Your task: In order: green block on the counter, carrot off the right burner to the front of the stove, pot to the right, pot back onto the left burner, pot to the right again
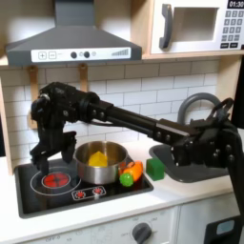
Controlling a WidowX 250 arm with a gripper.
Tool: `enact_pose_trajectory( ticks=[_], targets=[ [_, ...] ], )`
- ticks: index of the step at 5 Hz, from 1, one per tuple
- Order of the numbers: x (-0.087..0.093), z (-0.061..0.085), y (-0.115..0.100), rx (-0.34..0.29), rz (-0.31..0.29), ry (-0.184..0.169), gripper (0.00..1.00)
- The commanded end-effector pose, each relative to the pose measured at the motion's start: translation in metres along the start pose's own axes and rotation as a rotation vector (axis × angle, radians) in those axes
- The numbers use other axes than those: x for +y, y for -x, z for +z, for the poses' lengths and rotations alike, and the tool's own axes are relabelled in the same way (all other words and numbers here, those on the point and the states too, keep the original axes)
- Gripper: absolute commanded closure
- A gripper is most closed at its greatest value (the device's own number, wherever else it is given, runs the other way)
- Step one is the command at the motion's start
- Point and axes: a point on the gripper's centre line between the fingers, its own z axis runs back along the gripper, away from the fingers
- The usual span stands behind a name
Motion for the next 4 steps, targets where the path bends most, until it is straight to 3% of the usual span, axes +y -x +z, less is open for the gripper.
enact_pose_trajectory(
  ticks=[1,2,4],
  targets=[
    [-0.004,-0.002,0.005,0.043,0.001,0.01,0.0],
    [-0.001,0.001,0.007,0.036,0.011,0.007,0.0],
    [-0.021,0.002,0.018,0.083,-0.002,0.063,0.0]
  ],
)
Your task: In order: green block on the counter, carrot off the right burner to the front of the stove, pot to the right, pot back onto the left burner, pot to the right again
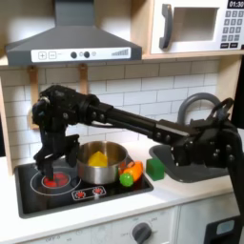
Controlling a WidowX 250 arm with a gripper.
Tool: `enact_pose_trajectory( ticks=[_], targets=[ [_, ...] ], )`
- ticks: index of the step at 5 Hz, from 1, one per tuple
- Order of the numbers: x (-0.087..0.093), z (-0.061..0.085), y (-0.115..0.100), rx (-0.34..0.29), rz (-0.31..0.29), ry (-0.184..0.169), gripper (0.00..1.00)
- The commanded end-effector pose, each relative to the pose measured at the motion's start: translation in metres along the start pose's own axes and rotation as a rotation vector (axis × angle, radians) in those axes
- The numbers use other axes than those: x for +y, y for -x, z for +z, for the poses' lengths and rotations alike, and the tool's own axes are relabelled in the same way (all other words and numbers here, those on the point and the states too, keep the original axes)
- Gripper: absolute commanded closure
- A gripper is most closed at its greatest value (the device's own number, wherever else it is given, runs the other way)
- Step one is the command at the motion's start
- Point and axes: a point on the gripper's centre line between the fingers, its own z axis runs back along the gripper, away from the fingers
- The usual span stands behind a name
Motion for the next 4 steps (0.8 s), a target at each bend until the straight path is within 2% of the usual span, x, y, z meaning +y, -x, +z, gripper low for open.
enact_pose_trajectory(
  ticks=[1,2,3,4],
  targets=[
    [-0.03,0.025,0.015,-0.004,-0.031,0.065,0.0],
    [-0.052,0.031,0.026,0.001,-0.072,0.099,0.0],
    [-0.063,0.035,0.043,0.025,-0.088,0.119,0.0],
    [-0.075,0.038,0.064,0.053,-0.12,0.122,0.0]
  ],
)
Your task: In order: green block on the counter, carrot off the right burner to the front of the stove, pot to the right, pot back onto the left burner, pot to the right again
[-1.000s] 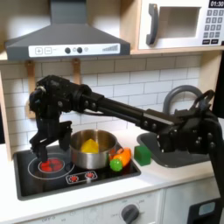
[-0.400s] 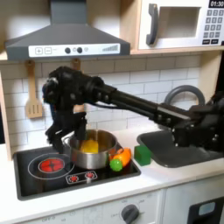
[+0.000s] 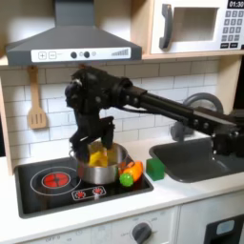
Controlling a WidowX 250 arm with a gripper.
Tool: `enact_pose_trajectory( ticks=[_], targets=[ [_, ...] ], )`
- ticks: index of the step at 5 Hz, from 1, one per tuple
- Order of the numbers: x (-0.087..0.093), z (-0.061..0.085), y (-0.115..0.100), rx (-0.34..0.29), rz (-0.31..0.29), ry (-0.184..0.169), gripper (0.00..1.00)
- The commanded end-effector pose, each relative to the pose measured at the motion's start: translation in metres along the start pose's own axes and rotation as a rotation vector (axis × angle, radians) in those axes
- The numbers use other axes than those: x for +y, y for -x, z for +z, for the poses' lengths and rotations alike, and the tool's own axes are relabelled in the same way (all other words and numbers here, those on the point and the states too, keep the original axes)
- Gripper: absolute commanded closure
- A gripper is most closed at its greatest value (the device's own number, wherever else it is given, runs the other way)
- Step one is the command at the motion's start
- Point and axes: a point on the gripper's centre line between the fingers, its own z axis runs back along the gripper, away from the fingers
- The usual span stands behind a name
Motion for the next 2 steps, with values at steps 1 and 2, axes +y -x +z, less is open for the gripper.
enact_pose_trajectory(
  ticks=[1,2],
  targets=[
    [-0.027,-0.003,0.044,0.059,-0.042,0.033,0.0],
    [-0.034,-0.001,0.071,0.081,-0.011,0.05,0.0]
  ],
)
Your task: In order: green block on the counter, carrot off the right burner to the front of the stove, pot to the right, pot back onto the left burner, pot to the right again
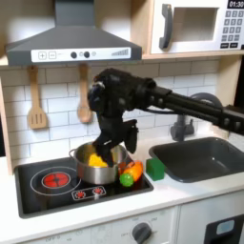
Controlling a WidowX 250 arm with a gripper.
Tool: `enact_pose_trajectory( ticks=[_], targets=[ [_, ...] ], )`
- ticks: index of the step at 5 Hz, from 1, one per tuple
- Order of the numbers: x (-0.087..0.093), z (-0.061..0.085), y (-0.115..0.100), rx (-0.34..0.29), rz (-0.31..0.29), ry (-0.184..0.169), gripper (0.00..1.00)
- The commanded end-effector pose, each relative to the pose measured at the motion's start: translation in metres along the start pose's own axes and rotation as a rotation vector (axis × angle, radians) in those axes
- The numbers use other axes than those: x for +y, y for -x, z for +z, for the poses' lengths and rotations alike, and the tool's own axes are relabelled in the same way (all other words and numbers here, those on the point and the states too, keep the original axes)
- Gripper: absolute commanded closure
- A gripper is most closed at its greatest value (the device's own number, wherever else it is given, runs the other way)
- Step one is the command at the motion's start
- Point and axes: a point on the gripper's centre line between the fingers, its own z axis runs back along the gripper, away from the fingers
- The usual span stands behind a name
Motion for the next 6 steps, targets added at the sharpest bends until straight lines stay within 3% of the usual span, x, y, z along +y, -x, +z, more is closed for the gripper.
enact_pose_trajectory(
  ticks=[1,2,6],
  targets=[
    [-0.021,0.0,0.054,0.037,0.009,0.027,0.0],
    [-0.023,0.004,0.064,0.044,0.009,0.055,0.0],
    [-0.027,0.003,0.062,0.047,-0.013,0.053,0.0]
  ],
)
